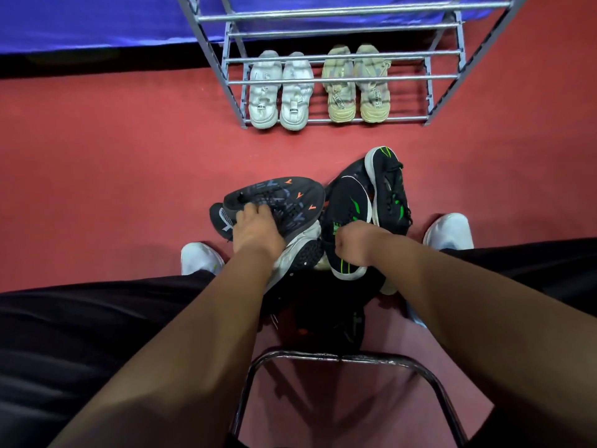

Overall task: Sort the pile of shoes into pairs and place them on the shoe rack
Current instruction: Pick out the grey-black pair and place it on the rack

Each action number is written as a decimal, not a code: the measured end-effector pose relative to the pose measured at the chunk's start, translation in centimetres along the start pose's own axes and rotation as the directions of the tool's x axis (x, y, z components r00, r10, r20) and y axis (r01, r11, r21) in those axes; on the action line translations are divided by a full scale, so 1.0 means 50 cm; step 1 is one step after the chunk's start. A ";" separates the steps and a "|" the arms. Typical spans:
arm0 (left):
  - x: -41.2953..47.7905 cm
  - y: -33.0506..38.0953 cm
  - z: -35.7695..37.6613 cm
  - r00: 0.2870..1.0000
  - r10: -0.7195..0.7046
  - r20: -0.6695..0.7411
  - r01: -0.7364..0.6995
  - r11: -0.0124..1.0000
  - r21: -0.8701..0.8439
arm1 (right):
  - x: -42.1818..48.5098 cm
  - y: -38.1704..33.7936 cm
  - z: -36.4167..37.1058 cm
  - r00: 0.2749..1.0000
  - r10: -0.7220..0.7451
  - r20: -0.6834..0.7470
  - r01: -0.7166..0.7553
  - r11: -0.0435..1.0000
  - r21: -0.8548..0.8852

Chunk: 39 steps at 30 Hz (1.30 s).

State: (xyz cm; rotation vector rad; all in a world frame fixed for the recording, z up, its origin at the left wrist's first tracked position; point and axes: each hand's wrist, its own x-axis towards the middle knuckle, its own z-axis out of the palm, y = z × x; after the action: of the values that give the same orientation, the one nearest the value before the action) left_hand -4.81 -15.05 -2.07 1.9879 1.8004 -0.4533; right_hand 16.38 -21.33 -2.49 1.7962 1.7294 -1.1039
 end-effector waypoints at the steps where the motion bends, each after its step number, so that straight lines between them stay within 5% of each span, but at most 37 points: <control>1: 0.009 -0.005 -0.003 0.995 -0.077 0.065 0.076 0.997 0.015 | 0.011 -0.002 -0.005 1.000 -0.010 -0.006 0.010 1.000 0.001; 4: 0.034 -0.034 -0.002 0.920 -0.175 0.349 0.205 0.977 -0.051 | 0.044 -0.009 -0.021 0.999 -0.036 -0.035 0.036 0.999 0.010; 9: 0.055 -0.076 -0.007 0.864 0.006 0.504 0.152 0.950 -0.271 | 0.103 -0.052 -0.021 0.996 -0.052 -0.076 0.065 0.979 0.192; 12: 0.057 -0.075 -0.014 0.681 0.188 0.708 0.274 0.831 -0.484 | 0.134 -0.095 -0.009 0.993 0.120 0.008 -0.104 0.826 0.553; 14: 0.060 -0.085 -0.013 0.557 0.284 0.780 0.355 0.768 -0.533 | 0.147 -0.111 -0.009 0.975 0.207 0.085 -0.217 0.781 0.586; 16: 0.072 -0.104 -0.009 0.516 0.323 0.794 0.335 0.776 -0.534 | 0.162 -0.117 -0.009 0.969 0.219 0.117 -0.248 0.816 0.523; 18: 0.089 -0.120 -0.016 0.574 0.284 0.768 0.275 0.817 -0.507 | 0.172 -0.127 -0.012 0.970 0.202 0.137 -0.242 0.874 0.422; 19: 0.102 -0.125 -0.022 0.660 0.233 0.714 0.243 0.834 -0.496 | 0.177 -0.136 -0.012 0.969 0.202 0.144 -0.242 0.898 0.367; 21: 0.137 -0.134 -0.033 0.868 0.065 0.492 0.193 0.869 -0.455 | 0.184 -0.160 -0.011 0.966 0.206 0.155 -0.242 0.931 0.272; 23: 0.178 -0.143 -0.046 0.972 -0.080 0.222 0.164 0.906 -0.391 | 0.190 -0.180 -0.011 0.957 0.253 0.142 -0.280 0.933 0.227; 25: 0.218 -0.152 -0.057 0.992 -0.116 0.058 0.128 0.949 -0.289 | 0.195 -0.190 -0.010 0.938 0.323 0.124 -0.345 0.904 0.252; 28: 0.263 -0.149 -0.066 0.998 -0.062 0.010 0.063 0.992 -0.113 | 0.191 -0.193 0.012 0.919 0.395 0.012 -0.366 0.840 0.399; 32: 0.300 -0.118 -0.049 0.994 -0.013 0.106 0.011 1.000 0.016 | 0.173 -0.189 0.045 0.907 0.369 -0.202 -0.254 0.863 0.438; 35: 0.311 -0.110 -0.010 0.970 -0.024 0.240 0.023 1.000 0.005 | 0.181 -0.186 0.041 0.899 0.394 -0.191 -0.262 0.832 0.489; 39: 0.309 -0.114 0.026 0.979 -0.064 0.192 0.035 0.989 0.146 | 0.189 -0.196 0.024 0.888 0.440 -0.134 -0.329 0.812 0.482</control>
State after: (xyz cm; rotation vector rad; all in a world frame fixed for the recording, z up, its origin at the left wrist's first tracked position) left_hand -8.72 -2.05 -11.45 1.9171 1.7398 -0.7855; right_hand 5.85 -14.78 -8.24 2.5230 1.1818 -1.2069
